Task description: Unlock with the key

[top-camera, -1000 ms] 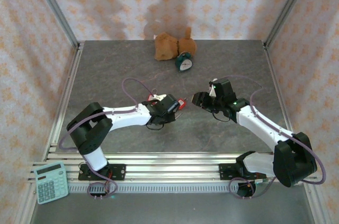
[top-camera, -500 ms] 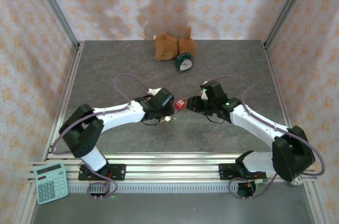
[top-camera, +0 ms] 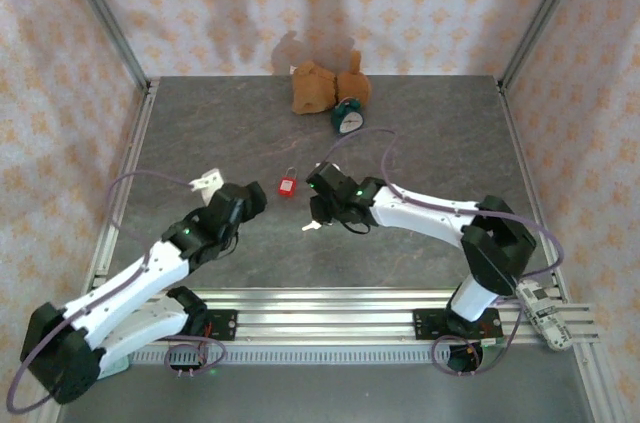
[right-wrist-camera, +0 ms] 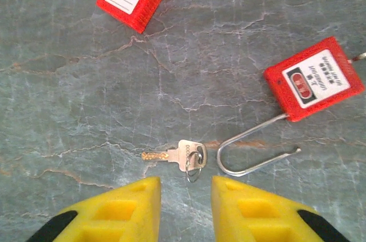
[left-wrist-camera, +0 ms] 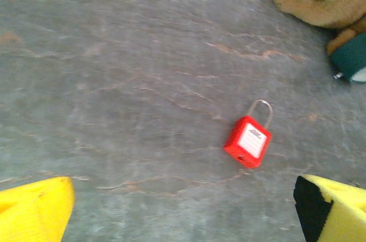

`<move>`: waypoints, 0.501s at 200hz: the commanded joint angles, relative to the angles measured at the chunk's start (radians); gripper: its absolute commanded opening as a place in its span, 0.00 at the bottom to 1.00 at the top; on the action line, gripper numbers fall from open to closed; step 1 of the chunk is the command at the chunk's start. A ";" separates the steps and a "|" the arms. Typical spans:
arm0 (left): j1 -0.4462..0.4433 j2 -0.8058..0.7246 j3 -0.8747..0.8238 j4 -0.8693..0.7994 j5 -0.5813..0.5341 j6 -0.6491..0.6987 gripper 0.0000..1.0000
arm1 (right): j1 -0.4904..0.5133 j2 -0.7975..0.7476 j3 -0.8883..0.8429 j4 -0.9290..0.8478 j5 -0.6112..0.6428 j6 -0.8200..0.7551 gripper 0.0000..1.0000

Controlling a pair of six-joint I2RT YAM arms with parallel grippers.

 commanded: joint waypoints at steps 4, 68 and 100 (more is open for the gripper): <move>0.008 -0.115 -0.089 -0.071 -0.103 -0.071 0.98 | 0.004 0.046 0.067 -0.059 0.060 -0.032 0.29; 0.011 -0.233 -0.164 -0.061 -0.094 -0.094 0.97 | 0.059 0.170 0.159 -0.149 0.087 -0.044 0.30; 0.011 -0.183 -0.153 -0.017 -0.065 -0.082 0.97 | 0.064 0.215 0.166 -0.172 0.090 -0.023 0.29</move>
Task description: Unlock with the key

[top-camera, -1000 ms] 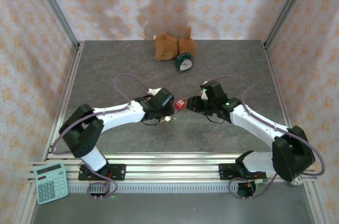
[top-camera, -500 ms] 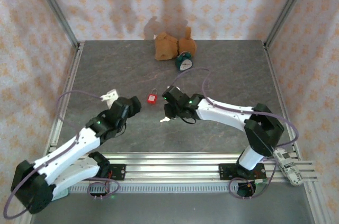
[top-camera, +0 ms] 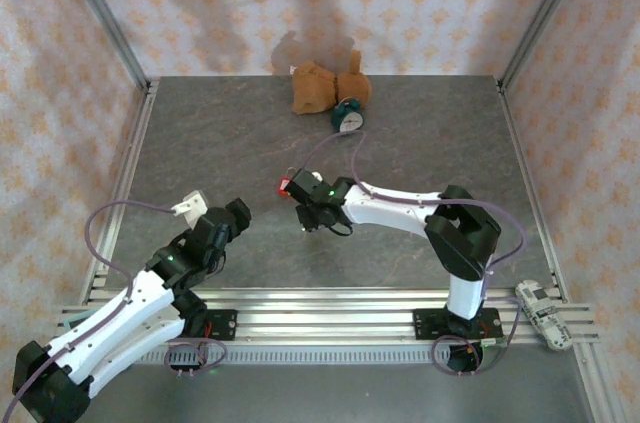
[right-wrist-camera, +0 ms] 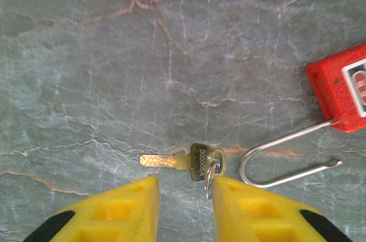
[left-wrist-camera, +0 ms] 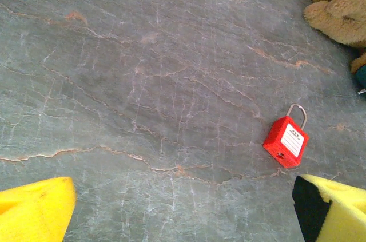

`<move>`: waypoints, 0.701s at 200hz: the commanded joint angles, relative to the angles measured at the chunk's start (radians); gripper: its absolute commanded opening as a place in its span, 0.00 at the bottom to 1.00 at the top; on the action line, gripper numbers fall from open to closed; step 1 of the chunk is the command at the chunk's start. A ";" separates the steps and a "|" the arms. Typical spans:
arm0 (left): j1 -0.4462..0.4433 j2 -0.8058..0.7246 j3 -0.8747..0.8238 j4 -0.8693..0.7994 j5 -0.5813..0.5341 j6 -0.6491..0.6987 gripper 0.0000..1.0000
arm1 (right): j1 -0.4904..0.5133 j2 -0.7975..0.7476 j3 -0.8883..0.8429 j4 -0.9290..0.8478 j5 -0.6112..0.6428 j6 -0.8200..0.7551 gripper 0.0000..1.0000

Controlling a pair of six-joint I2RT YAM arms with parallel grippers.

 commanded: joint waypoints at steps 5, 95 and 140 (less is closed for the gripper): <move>0.009 0.036 -0.001 0.040 -0.015 -0.007 0.97 | 0.002 0.035 0.025 -0.064 0.050 0.011 0.29; 0.009 0.027 -0.019 0.050 0.016 -0.035 0.95 | 0.003 0.079 0.041 -0.067 0.075 0.004 0.21; 0.009 0.031 -0.016 0.049 0.016 -0.027 0.95 | 0.002 0.083 0.048 -0.072 0.094 -0.003 0.13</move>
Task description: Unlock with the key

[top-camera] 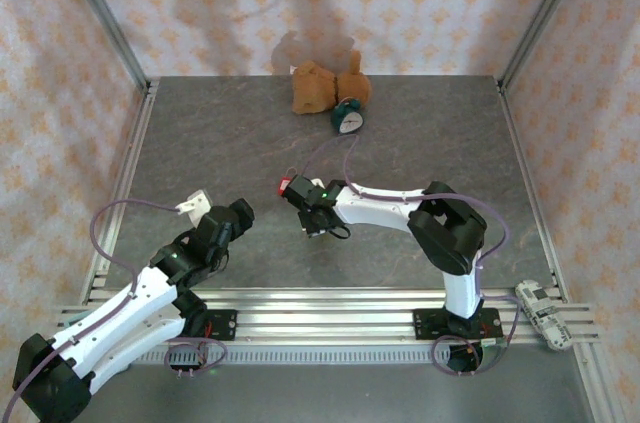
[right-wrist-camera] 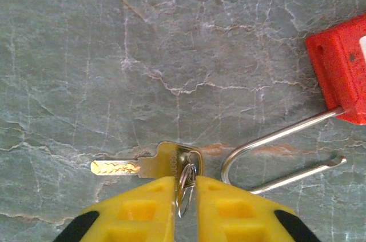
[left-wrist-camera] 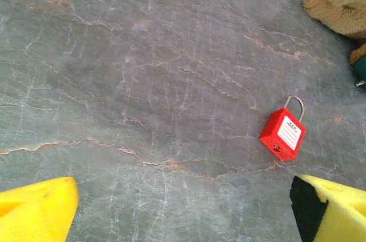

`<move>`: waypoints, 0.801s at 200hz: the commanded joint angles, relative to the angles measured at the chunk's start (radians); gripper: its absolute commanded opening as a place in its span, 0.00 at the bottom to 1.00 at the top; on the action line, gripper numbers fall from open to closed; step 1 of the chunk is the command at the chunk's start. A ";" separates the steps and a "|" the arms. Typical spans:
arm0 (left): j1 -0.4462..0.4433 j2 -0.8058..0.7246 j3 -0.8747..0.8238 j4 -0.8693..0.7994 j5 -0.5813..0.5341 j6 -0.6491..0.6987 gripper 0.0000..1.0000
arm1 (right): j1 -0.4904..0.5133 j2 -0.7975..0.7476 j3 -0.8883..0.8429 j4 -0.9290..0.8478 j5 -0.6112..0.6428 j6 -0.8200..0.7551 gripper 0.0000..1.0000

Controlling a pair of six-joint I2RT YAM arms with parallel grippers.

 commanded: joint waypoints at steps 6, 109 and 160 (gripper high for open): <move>0.009 -0.002 -0.007 0.009 -0.015 -0.015 0.95 | 0.002 0.008 0.034 -0.035 0.055 -0.006 0.11; 0.008 -0.008 0.002 0.035 -0.015 0.029 0.86 | 0.001 -0.101 0.031 -0.049 0.069 -0.057 0.00; 0.009 0.104 0.024 0.224 0.136 0.200 0.86 | 0.002 -0.213 0.039 -0.078 0.077 -0.065 0.00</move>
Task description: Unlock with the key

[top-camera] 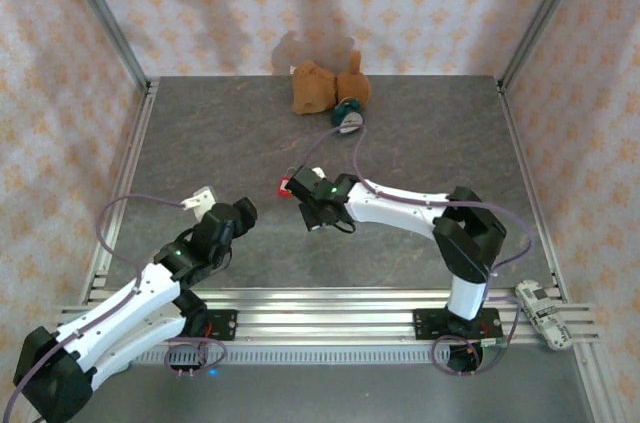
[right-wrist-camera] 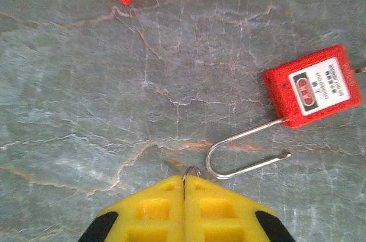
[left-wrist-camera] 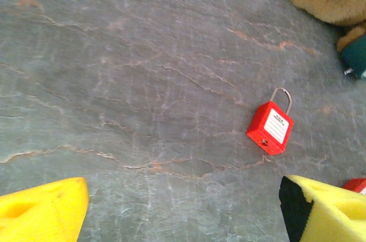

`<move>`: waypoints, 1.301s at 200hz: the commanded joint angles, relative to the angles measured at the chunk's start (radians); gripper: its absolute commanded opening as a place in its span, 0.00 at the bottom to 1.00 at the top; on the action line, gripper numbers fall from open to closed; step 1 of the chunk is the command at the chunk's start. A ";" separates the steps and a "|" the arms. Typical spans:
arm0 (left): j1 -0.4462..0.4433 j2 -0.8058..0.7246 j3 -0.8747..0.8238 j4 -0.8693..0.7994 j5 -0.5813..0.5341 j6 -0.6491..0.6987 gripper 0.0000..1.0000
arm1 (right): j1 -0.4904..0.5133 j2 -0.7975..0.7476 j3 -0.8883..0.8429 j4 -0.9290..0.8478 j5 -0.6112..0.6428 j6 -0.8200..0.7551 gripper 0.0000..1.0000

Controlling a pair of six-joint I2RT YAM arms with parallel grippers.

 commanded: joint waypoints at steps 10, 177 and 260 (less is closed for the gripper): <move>0.009 0.060 0.034 0.164 0.121 0.161 0.86 | -0.001 -0.101 0.029 -0.050 0.050 -0.010 0.00; -0.320 0.486 0.015 1.095 0.069 0.829 0.72 | -0.206 -0.465 -0.070 -0.078 -0.019 0.050 0.00; -0.407 0.835 0.061 1.587 0.219 1.081 0.75 | -0.217 -0.559 -0.133 -0.018 -0.091 0.126 0.00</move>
